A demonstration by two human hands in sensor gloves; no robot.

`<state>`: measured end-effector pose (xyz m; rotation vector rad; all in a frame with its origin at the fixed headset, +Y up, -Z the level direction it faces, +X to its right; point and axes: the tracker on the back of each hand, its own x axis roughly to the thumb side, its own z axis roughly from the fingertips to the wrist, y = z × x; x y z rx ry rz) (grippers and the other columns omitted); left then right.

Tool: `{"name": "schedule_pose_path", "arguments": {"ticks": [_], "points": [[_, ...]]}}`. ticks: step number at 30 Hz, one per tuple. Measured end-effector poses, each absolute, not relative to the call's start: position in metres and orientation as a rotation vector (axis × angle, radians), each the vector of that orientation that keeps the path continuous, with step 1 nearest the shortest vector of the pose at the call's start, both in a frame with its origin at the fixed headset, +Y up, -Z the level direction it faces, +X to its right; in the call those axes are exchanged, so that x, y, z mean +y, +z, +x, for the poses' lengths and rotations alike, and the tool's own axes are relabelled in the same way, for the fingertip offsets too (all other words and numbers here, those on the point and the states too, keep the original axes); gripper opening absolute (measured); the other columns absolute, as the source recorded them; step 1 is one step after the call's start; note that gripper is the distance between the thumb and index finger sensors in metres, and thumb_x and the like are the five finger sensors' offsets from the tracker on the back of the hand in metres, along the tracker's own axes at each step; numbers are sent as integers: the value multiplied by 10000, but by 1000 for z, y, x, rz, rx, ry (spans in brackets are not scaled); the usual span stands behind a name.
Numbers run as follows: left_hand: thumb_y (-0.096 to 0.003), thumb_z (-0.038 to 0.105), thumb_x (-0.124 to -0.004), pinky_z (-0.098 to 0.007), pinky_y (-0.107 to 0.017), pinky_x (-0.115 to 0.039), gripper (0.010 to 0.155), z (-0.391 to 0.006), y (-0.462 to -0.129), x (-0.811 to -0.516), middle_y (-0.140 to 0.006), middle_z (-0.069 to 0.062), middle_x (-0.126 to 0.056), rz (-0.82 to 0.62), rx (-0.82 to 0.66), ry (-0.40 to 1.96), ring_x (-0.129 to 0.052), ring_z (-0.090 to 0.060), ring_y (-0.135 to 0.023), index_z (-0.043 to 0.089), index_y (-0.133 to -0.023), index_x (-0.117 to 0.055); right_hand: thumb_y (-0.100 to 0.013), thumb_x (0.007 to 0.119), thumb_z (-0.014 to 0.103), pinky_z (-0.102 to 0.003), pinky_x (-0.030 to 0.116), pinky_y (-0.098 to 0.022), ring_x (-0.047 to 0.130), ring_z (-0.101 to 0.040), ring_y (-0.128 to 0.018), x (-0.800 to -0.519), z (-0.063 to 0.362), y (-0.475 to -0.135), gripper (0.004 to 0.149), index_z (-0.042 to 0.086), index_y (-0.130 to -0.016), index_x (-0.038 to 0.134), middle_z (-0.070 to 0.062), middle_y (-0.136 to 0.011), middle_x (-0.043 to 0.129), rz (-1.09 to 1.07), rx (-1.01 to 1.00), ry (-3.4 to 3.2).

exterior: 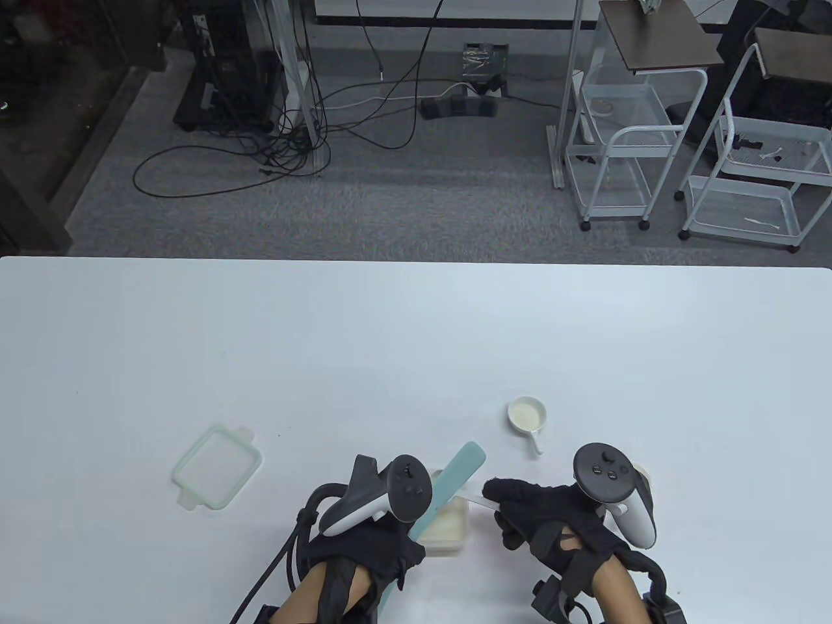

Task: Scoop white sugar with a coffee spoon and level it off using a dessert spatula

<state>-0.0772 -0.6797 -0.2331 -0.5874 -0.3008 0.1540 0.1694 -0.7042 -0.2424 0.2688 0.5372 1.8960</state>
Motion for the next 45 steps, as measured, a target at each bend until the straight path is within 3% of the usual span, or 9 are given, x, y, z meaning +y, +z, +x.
{"name": "schedule_pose_path", "arguments": {"ticks": [35,40,45], "points": [[-438,511,-911,-421,-585,-857,558,-88,-239,-685,-666,9,-1098,-606,-213,11,-1156,-139,-432,181,-888,-903,-484,693,130,-625,745,-504,945,-323,-417,-705,177,-242,459,-54,-903,732,-233,-592,883,231,619,1857],[-439,504,-909,-451,-604,-834,557,-91,-241,-681,-684,13,-1085,-565,-195,-1,-1140,-156,-469,188,-898,-900,-485,693,130,-627,742,-504,943,-325,-418,-703,181,-241,459,-53,-904,732,-234,-593,881,227,618,1845],[-435,469,-911,-511,-644,-787,536,-99,-245,-672,-756,12,-1055,-425,-154,-46,-1111,-194,-572,236,-918,-887,-485,696,128,-631,740,-503,943,-331,-417,-696,190,-240,457,-53,-902,737,-239,-591,882,233,588,1809]]}}
